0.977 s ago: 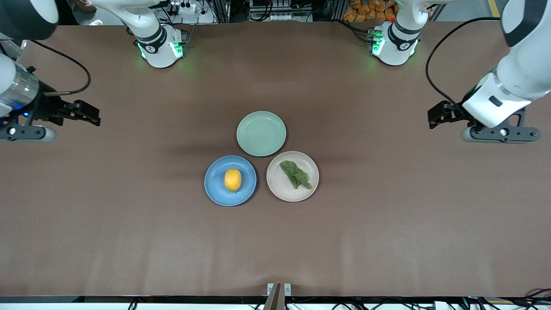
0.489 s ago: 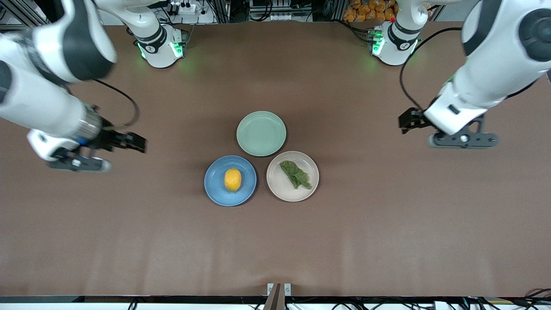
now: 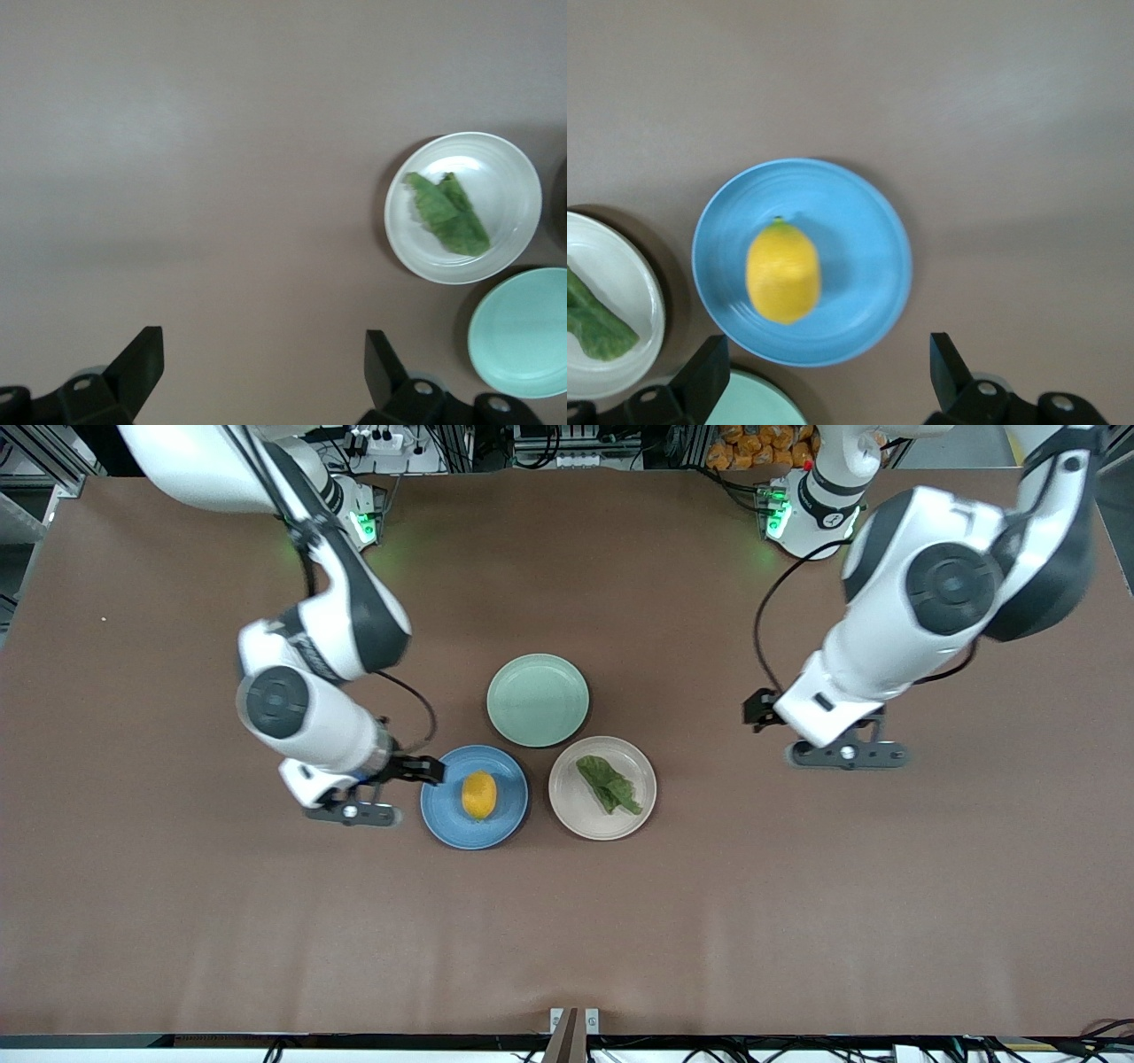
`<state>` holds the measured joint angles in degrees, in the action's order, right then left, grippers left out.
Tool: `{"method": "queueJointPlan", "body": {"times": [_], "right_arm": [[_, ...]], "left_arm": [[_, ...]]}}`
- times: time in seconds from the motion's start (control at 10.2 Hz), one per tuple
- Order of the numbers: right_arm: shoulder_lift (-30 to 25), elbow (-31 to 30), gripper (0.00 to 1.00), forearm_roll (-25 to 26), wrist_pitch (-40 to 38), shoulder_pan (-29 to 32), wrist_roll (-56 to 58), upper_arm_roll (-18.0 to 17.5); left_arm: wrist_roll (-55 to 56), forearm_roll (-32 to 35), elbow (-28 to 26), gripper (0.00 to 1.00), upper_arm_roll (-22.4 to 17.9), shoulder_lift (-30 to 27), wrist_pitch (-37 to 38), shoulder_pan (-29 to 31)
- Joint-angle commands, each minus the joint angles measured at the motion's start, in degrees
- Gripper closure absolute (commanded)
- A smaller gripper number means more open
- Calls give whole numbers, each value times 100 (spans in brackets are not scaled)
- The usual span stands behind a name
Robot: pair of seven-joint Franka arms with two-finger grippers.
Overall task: Pick lemon and lettuce from blue and beige plates
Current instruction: 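Lower the right gripper onto the lemon while the left gripper lowers onto the lettuce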
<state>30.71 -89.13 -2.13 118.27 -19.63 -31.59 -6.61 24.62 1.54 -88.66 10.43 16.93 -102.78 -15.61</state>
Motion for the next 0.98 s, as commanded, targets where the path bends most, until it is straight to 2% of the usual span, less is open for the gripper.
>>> {"method": "queueJointPlan", "body": {"times": [0.0,0.2,0.29,0.59,0.88], "right_arm": [[548,150,0,37,492,-242,-277,-7],[927,150,0,133,820,-322,-514,-7],[1015,150,0,413,916,-322,-541,-7],[1323,150,0,407,1399,-322,-585,-15],[1341,124,0,389,1356,-322,-594,-42]], "left_arm": [[394,258,50,0,-24,354,-407,-345],[997,329,50,0,-24,749,-951,-722],[1322,373,85,0,-32,1038,-1267,-933],[1728,330,121,0,-23,1628,-1893,-1005],[2379,347,348,2,-50,2243,-2535,-1330]]}}
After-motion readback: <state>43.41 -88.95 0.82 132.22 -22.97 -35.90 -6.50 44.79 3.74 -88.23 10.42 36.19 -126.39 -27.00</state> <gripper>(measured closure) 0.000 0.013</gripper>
